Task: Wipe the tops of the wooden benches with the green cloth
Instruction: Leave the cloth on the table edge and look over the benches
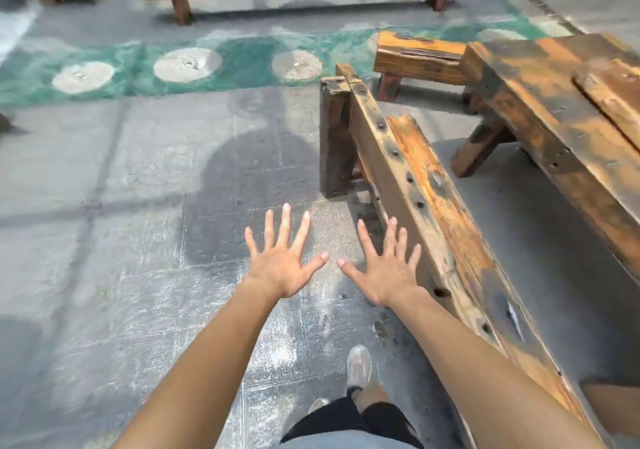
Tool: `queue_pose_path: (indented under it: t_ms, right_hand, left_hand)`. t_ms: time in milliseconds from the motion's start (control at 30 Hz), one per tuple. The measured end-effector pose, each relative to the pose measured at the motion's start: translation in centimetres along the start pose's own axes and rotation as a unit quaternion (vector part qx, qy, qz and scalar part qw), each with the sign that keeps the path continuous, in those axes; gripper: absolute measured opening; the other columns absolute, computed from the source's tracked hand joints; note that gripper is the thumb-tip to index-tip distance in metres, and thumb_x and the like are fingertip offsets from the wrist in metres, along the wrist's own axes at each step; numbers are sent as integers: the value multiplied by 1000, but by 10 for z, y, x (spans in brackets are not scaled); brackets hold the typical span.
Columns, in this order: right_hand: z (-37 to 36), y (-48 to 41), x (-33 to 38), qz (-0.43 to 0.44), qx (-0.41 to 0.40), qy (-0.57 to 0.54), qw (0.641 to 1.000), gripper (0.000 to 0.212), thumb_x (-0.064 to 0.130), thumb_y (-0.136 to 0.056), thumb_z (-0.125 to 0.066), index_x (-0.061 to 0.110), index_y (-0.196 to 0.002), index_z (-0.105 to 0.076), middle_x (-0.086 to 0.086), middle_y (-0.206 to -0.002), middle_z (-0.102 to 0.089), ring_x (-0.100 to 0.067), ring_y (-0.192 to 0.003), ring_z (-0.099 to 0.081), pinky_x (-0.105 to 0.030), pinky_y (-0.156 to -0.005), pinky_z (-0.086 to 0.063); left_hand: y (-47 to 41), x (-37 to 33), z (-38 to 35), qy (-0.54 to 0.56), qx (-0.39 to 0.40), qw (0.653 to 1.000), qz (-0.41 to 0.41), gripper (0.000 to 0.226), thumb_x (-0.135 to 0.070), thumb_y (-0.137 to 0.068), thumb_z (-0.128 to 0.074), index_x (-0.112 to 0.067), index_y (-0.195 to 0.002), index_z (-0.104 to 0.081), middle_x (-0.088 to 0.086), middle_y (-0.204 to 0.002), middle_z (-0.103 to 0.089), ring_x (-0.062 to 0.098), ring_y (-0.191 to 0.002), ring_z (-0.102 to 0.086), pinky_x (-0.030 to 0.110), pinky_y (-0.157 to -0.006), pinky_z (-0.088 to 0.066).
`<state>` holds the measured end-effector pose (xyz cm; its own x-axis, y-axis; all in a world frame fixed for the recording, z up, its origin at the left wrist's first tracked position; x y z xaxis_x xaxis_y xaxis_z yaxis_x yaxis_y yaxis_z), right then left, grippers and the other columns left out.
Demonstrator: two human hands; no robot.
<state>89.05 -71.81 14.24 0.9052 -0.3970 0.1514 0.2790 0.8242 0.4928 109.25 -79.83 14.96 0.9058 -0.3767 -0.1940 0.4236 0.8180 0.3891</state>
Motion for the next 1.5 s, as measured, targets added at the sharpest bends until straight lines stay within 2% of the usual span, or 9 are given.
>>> queue_pose_path:
  t_ms: [200,333,533,800,1033,1133,1200,1300,1500]
  right_hand:
    - [42,-133,30,32,0,-9,999,86,90,-90,-17,55,-145,39,-19,-163,43,-42,-156,29,-67,-124,15]
    - [83,-217,36,30,-20,-22,999,88,87,-93,-21,52,-156,29,-21,-167,35,-43,-158,23,-67,-123,12]
    - [169,-357,65,26,-24,-24,999,89,88,-91,-17,49,-158,28,-22,-164,40,-45,-157,24,-69,-123,12]
    - [249,-523,133,43,-46,-28,998,88,89,-90,-18,52,-158,23,-21,-165,39,-44,-157,25,-67,-121,15]
    - [311,-692,192,-30,-38,-47,998,87,85,-94,-22,47,-162,17,-23,-163,42,-46,-157,23,-68,-123,13]
    - [343,-739,202,-65,-31,-58,996,88,86,-94,-19,46,-162,20,-23,-161,43,-46,-156,26,-68,-122,14]
    - [363,-776,207,-88,-27,-72,993,88,84,-95,-18,44,-161,23,-23,-155,48,-47,-154,29,-69,-122,14]
    - [384,-810,209,-95,-32,-81,992,86,84,-96,-16,46,-158,30,-23,-152,54,-49,-153,31,-69,-120,16]
    - [441,-936,186,-150,-35,-122,981,87,80,-98,-25,47,-158,28,-22,-158,48,-46,-155,29,-68,-121,17]
  left_hand:
    - [-117,35,17,27,32,998,45,84,-96,-74,10,-53,-130,55,-6,-145,62,31,-143,49,72,-118,19]
    - [-198,50,50,37,45,996,68,84,-96,-76,7,-52,-132,53,-5,-146,61,30,-140,50,72,-118,19]
    - [-330,82,132,25,44,994,93,84,-95,-73,16,-50,-132,56,-2,-145,63,33,-138,53,73,-116,22]
    - [-488,137,204,27,51,993,102,83,-92,-80,10,-48,-136,54,0,-147,61,34,-137,54,72,-115,22]
    - [-678,206,290,-5,80,995,53,86,-92,-78,10,-47,-141,48,-1,-157,51,34,-146,43,74,-118,17]
    - [-742,219,334,-18,88,996,20,84,-89,-85,4,-46,-146,41,-3,-159,46,33,-149,39,75,-120,11]
    - [-793,225,364,-36,97,995,1,83,-89,-87,3,-46,-147,40,-3,-160,46,34,-148,40,73,-120,14]
    - [-848,223,387,-56,104,993,-25,85,-88,-87,2,-46,-151,38,-4,-158,47,34,-146,42,71,-119,17]
    - [-1009,189,429,-96,106,985,-97,86,-89,-87,-1,-46,-154,33,-7,-159,47,33,-147,43,73,-120,15]
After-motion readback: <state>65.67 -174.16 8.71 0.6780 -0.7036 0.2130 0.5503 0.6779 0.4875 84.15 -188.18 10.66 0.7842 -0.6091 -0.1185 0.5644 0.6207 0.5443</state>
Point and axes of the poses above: each hand's wrist, its own y-axis away from the middle knuckle, its own z-axis out of the back of the hand, x = y × z, the point moved 4 cm from there along -y, towards the middle knuckle
